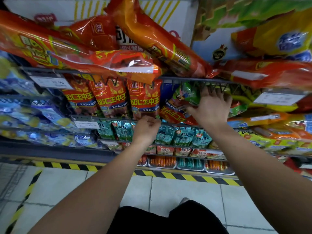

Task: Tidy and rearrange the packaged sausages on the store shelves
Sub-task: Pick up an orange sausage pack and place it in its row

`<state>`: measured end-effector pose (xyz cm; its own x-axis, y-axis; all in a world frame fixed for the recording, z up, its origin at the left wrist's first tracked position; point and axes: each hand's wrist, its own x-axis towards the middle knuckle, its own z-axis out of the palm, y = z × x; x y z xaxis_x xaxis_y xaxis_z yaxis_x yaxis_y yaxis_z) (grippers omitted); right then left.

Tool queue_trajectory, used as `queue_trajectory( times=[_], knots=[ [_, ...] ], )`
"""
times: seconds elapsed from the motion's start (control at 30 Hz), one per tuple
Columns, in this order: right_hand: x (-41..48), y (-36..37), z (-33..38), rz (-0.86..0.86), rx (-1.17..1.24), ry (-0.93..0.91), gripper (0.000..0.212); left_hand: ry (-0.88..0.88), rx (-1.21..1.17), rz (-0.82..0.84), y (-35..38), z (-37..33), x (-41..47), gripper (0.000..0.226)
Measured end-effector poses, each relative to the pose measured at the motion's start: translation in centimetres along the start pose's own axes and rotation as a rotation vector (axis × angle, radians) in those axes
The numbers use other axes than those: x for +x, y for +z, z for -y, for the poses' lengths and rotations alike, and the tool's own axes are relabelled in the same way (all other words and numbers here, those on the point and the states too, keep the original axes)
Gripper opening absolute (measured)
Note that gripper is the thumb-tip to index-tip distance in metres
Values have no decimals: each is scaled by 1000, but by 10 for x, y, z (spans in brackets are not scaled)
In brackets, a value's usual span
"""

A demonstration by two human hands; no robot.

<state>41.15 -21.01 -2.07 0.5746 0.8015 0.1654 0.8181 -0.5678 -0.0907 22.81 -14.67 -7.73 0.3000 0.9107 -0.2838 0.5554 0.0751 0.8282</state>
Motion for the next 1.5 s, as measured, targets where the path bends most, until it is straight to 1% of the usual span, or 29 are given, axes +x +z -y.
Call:
queue_trajectory(
  times=[0.1,0.17,0.3,0.37,0.53,0.7,0.77,0.83,0.97,1.0,1.07,1.1,1.13,1.17,1.2,1.23,1.27,1.33,1.37,1.43,1.5],
  knots=[
    [0,-8,-2,43,2,-72,86,-55,-24,4,13,1,-15,23],
    [-3,-12,1,65,51,-106,85,-90,-44,7,17,0,-26,24],
    [-8,-19,8,97,133,-157,74,-143,-95,19,18,-4,-37,26],
    [-13,-20,10,113,147,-154,65,-176,-136,40,18,-6,-41,29],
    [-35,-23,6,34,245,-109,43,-216,-173,116,13,-5,-48,27],
    [-60,-33,-6,-73,357,-25,40,-230,-197,212,11,-2,-45,28],
    [-73,-33,-12,-138,485,3,40,-271,-236,271,14,-2,-46,32],
    [-84,-36,-17,-199,661,76,42,-320,-301,339,15,-3,-48,40],
    [-99,-39,-30,-166,1023,307,44,-379,-460,498,15,-8,-50,71],
    [-104,-40,-31,-149,1094,353,42,-382,-503,536,16,-10,-51,71],
    [-112,-35,-31,-119,1261,444,38,-376,-583,598,16,-15,-54,53],
    [-116,-31,-29,-91,1352,498,44,-375,-626,624,16,-17,-55,46],
    [-119,-26,-26,-60,1424,568,62,-376,-668,642,16,-18,-57,46],
    [-122,-22,-22,-30,1493,635,86,-368,-703,651,15,-18,-58,49],
    [-126,-16,-20,-9,1569,682,103,-355,-739,652,15,-19,-58,50],
    [-130,-11,-16,4,1652,710,104,-339,-776,641,14,-20,-59,49],
    [-135,-9,-9,31,1719,728,91,-325,-821,620,13,-21,-59,47],
    [-145,-4,3,102,1788,788,55,-311,-926,554,12,-24,-60,47],
    [-150,-1,8,135,1816,811,47,-309,-967,516,11,-26,-60,48],
    [-156,3,17,176,1901,830,43,-307,-1002,436,10,-28,-61,44],
    [-157,8,24,208,1959,835,41,-302,-986,374,7,-27,-61,36]
  ],
)
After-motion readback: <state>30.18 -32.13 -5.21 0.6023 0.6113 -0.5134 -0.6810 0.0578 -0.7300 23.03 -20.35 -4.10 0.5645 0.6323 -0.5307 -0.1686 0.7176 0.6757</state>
